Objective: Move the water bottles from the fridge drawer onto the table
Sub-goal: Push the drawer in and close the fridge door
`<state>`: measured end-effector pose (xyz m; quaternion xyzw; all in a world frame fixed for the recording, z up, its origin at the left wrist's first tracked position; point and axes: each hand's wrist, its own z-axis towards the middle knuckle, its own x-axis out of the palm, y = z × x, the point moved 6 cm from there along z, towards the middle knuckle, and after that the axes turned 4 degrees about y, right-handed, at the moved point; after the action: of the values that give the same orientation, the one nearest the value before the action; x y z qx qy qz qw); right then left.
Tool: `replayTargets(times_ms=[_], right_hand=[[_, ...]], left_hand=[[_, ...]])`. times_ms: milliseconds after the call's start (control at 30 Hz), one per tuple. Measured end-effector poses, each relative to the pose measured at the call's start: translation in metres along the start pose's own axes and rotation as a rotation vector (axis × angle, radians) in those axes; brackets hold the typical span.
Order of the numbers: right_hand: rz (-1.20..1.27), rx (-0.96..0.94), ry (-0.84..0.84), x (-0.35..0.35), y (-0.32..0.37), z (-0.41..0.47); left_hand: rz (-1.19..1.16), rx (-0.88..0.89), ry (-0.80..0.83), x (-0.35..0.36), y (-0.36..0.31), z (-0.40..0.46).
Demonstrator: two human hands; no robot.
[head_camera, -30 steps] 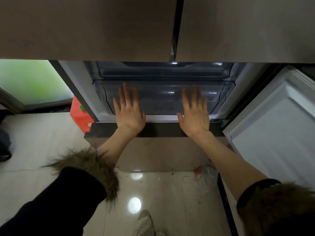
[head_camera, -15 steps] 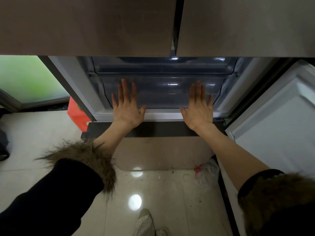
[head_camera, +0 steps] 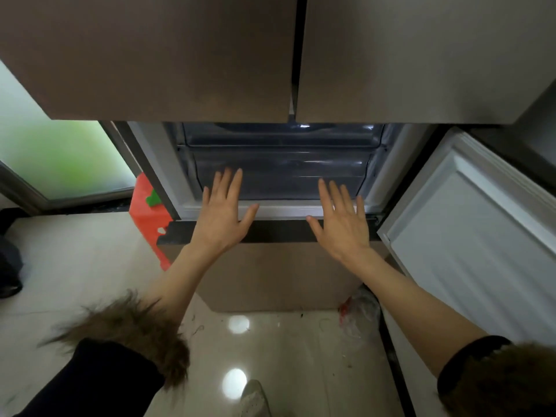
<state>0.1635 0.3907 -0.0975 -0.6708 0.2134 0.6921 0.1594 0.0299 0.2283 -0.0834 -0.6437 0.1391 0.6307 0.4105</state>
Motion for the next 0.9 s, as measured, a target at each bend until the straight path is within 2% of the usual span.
replayTargets(times_ms=[367, 500, 700, 900], right_hand=[[0.026, 0.041, -0.106, -0.074, 0.012, -0.145], [0.002, 0.125, -0.098, -0.085, 0.01, -0.208], [-0.037, 0.241, -0.182, -0.104, -0.002, -0.317], [-0.069, 0.385, -0.231, -0.13, -0.04, -0.404]], left_hand=[[0.065, 0.108, 0.024, -0.048, -0.057, -0.133], [0.073, 0.191, 0.058, -0.059, -0.077, -0.174], [0.058, 0.355, 0.089, -0.067, -0.11, -0.241], [0.022, 0.465, 0.109, -0.081, -0.171, -0.292]])
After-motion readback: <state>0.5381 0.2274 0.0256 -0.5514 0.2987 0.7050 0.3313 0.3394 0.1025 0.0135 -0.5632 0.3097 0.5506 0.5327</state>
